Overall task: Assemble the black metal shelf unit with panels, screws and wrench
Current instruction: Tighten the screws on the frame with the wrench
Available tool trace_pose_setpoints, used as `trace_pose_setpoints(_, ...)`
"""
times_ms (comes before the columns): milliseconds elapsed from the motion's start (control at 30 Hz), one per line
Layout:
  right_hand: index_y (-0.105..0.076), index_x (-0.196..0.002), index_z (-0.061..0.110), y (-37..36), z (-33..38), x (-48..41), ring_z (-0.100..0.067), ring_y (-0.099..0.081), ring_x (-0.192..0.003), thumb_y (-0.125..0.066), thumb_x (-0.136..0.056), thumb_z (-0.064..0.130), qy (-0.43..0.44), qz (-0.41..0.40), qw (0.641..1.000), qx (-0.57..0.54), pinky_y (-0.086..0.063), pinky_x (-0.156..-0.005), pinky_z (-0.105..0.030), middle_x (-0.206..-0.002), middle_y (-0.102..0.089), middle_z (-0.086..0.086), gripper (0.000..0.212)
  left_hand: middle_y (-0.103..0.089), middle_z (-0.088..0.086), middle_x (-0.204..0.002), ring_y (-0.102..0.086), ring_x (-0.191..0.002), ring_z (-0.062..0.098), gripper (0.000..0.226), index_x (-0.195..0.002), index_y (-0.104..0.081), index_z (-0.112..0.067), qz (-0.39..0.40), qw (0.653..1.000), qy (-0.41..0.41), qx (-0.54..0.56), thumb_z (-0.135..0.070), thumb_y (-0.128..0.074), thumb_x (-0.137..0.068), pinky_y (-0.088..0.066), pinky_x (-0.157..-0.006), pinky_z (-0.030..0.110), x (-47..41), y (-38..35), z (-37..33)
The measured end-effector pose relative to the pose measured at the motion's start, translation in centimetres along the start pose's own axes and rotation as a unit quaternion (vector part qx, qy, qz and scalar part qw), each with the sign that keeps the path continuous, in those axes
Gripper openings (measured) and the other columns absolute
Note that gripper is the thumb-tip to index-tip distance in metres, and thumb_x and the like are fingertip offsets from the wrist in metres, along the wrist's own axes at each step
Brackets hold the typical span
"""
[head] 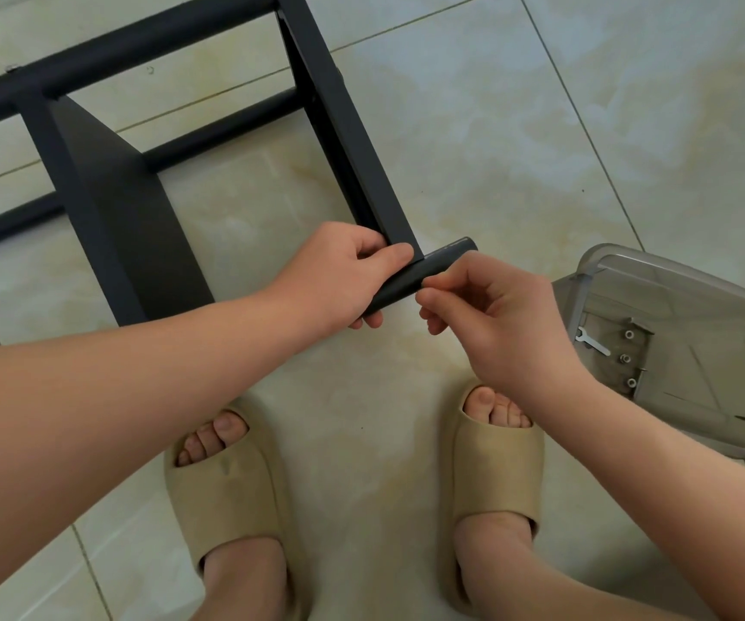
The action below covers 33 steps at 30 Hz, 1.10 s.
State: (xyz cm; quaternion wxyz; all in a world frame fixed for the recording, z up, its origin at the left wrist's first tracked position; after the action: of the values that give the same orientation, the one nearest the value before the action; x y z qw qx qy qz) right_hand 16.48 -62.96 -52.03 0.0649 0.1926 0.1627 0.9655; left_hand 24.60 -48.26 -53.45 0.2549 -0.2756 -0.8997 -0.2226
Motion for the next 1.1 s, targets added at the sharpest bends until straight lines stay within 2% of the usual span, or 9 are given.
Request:
trace_pose_setpoints(67,-0.066,-0.080,0.015,0.1,0.1,0.0,-0.011,-0.069,-0.064,-0.073,-0.091,0.008,0.023,0.008,0.998,0.057,-0.055,-0.068,-0.024,-0.069,-0.070,0.003,0.014,-0.057,0.000,-0.048,-0.060,-0.044,0.015,0.037,-0.090,-0.069,0.003,0.003,1.000,0.000,0.000,-0.031,-0.057,-0.099,-0.050,-0.050,0.030,0.0,0.1,0.0)
trace_pose_setpoints(200,-0.067,-0.081,0.014,0.0,-0.1,-0.1,-0.017,-0.070,-0.066,-0.073,-0.090,0.006,-0.013,-0.003,1.000,0.002,-0.059,-0.074,-0.044,-0.072,-0.072,-0.001,0.013,-0.057,-0.002,-0.047,-0.059,-0.044,0.014,0.038,-0.090,-0.068,0.003,0.006,1.000,0.000,0.002,-0.032,-0.057,-0.099,-0.049,-0.050,0.030,-0.1,0.2,0.0)
trace_pose_setpoints(367,-0.067,-0.082,0.010,-0.4,0.1,0.2,-0.011,-0.070,-0.066,-0.074,-0.090,0.008,0.020,-0.023,0.998,0.059,-0.057,-0.071,-0.035,-0.069,-0.071,0.004,0.010,-0.058,-0.002,-0.048,-0.061,-0.046,0.016,0.037,-0.090,-0.069,0.002,0.010,1.000,0.004,0.010,-0.033,-0.057,-0.099,-0.050,-0.052,0.032,-0.1,0.1,0.1)
trace_pose_setpoints(567,-0.055,-0.097,0.019,-0.2,0.6,-0.6,-0.019,-0.074,-0.067,-0.077,-0.086,0.007,-0.066,-0.011,0.997,-0.035,-0.060,-0.080,-0.048,-0.073,-0.074,-0.004,0.028,-0.058,-0.002,-0.046,-0.058,-0.043,0.015,0.038,-0.088,-0.068,0.004,0.006,1.000,0.009,0.015,-0.031,-0.058,-0.099,-0.049,-0.052,0.032,-0.1,0.1,-0.1)
trace_pose_setpoints(667,-0.057,-0.114,0.026,0.5,0.8,-1.4,-0.011,-0.070,-0.061,-0.082,-0.083,0.019,-0.065,0.019,0.996,0.052,-0.060,-0.076,-0.040,-0.068,-0.073,0.000,0.040,-0.062,0.000,-0.052,-0.060,-0.045,0.017,0.031,-0.091,-0.068,0.000,0.001,1.000,0.009,0.026,-0.029,-0.059,-0.099,-0.050,-0.053,0.033,0.0,0.2,-0.2)
trace_pose_setpoints(767,-0.064,-0.111,0.030,1.1,0.9,-2.0,-0.004,-0.061,-0.056,-0.082,-0.081,0.034,-0.037,0.016,0.986,0.164,-0.050,-0.061,-0.022,-0.061,-0.069,0.006,0.035,-0.066,0.000,-0.057,-0.063,-0.048,0.021,0.022,-0.095,-0.063,-0.004,-0.009,0.999,0.014,0.040,-0.026,-0.061,-0.097,-0.050,-0.051,0.033,-0.1,0.2,-0.2)
trace_pose_setpoints(933,-0.066,-0.111,0.033,1.8,1.4,-2.9,-0.010,-0.063,-0.064,-0.076,-0.089,0.026,-0.039,0.097,0.982,0.158,-0.051,-0.064,-0.027,-0.067,-0.073,0.012,0.025,-0.062,0.001,-0.053,-0.064,-0.046,0.023,0.029,-0.089,-0.062,-0.002,-0.030,1.000,-0.006,0.001,-0.030,-0.061,-0.097,-0.049,-0.050,0.034,-0.1,0.1,0.0)
trace_pose_setpoints(1033,-0.069,-0.114,0.034,2.0,1.6,-3.1,-0.003,-0.062,-0.067,-0.074,-0.090,0.033,-0.017,0.082,0.970,0.229,-0.046,-0.065,-0.019,-0.066,-0.072,0.013,0.025,-0.061,0.000,-0.052,-0.064,-0.046,0.022,0.030,-0.090,-0.063,-0.003,-0.034,0.999,-0.020,-0.024,-0.033,-0.060,-0.097,-0.050,-0.052,0.036,0.0,0.3,0.0)
trace_pose_setpoints(1100,-0.070,-0.119,0.033,1.5,1.6,-3.0,-0.003,-0.061,-0.068,-0.073,-0.090,0.036,-0.009,0.063,0.967,0.245,-0.049,-0.070,-0.025,-0.066,-0.071,0.012,0.029,-0.061,0.000,-0.050,-0.063,-0.045,0.021,0.032,-0.091,-0.063,-0.003,-0.035,0.998,-0.025,-0.037,-0.033,-0.059,-0.097,-0.053,-0.053,0.038,0.1,0.6,-0.1)
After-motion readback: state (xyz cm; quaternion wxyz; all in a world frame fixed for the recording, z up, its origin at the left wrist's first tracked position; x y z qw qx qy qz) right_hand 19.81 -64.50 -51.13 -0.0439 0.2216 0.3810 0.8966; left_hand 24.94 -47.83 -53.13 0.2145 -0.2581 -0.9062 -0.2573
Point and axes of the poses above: each hand's wrist, its own x-axis away from the middle knuckle, its own y-axis out of the back of the hand, z = x × y, the point moved 3 cm from there along -x, towards the middle knuckle
